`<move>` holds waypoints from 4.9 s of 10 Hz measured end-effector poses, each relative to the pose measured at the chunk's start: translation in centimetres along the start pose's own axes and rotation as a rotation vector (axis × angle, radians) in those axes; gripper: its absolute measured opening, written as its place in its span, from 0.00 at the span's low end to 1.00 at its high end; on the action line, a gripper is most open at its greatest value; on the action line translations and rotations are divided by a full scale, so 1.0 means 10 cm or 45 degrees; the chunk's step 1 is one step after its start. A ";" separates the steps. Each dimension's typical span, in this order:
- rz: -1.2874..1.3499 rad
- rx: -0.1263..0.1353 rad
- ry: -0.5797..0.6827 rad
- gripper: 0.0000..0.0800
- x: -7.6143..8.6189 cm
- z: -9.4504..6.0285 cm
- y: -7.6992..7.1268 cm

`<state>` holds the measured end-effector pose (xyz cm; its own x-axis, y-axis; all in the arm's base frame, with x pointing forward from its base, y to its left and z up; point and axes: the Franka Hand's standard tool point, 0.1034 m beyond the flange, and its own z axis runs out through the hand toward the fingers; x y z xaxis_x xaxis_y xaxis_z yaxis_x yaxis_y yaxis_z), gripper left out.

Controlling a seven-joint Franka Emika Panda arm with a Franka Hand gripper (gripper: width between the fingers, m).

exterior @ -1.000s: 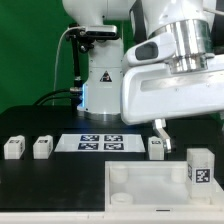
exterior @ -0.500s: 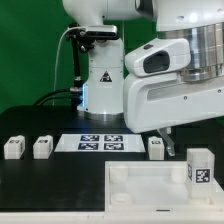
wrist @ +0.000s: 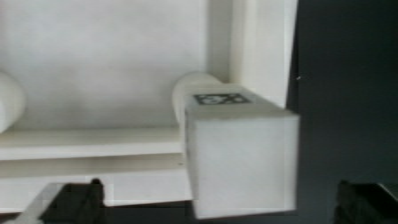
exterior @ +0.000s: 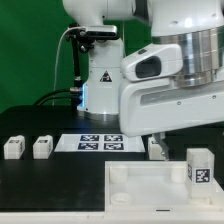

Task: Assemble one leg

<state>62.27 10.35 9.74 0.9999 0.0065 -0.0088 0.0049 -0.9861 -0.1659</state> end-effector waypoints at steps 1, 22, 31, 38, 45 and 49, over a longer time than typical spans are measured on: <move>0.032 -0.001 -0.004 0.81 -0.01 0.05 0.00; 1.767 0.157 -0.002 0.62 0.01 0.18 0.00; 0.124 -0.045 0.030 0.81 -0.06 0.25 -0.16; 0.694 -0.010 0.024 0.37 -0.07 0.26 -0.14; 1.476 0.109 -0.001 0.37 -0.03 0.26 -0.15; 1.040 0.072 0.020 0.74 -0.04 0.26 -0.13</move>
Offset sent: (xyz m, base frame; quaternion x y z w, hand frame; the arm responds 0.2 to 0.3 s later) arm -0.0072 0.0028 -0.0172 0.0221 0.0358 0.0265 0.9988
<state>61.85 12.11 7.37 0.6878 -0.7132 -0.1348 -0.7254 -0.6688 -0.1626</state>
